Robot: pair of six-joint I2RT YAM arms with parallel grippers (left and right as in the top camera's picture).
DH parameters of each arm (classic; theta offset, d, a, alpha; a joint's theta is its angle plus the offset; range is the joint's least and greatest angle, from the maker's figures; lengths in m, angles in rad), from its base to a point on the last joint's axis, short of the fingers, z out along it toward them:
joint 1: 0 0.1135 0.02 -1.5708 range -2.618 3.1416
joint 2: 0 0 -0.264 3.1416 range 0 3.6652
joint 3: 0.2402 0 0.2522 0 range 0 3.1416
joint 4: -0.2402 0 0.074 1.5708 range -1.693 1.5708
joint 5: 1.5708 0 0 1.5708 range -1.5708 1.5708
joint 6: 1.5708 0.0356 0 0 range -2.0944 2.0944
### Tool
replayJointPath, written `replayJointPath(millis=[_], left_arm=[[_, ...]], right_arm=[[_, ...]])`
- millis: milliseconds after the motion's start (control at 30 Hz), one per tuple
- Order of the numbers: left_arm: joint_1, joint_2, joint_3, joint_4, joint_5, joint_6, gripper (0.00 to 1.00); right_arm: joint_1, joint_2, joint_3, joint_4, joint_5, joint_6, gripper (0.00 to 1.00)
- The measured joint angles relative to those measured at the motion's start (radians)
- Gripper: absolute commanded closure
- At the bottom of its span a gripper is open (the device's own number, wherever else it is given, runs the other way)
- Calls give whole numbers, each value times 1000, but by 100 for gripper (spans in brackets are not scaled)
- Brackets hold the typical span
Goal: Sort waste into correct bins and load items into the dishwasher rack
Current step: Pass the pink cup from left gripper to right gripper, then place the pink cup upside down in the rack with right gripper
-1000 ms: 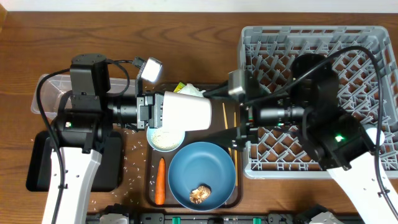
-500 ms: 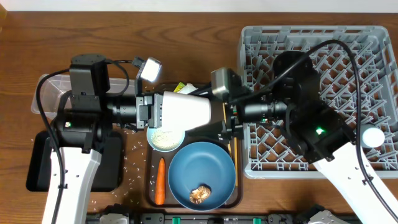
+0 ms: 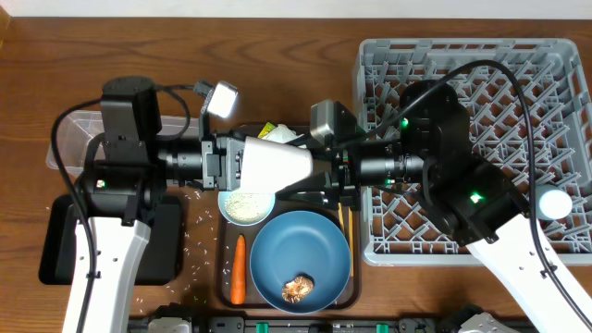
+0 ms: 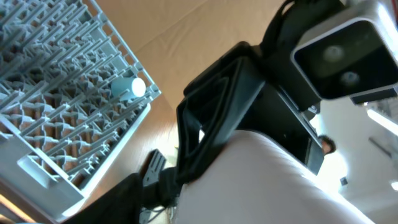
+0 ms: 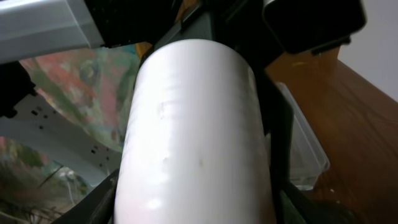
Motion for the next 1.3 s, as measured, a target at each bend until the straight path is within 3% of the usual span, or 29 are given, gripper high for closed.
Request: replayJointPath(millis=[267,533,800,1067,1300], left_arm=[[0,2,0,146,-16,-18,31],[-3,1,0,172,-14,-24,31],[-3,1,0,172,-6,-25,31],[-3,1,0,172,-2,-25,31],[-3,1,0,172,1,-28,31]], right_arm=[[-110,-85,0,-177,71,4,62],[-405,-181,0,-429,229,12,60],[-661,-211,0,-671,520,23,59],[-838,-151,0,-775,787,179,59],[-970,-62,0,-834,897,294,60]])
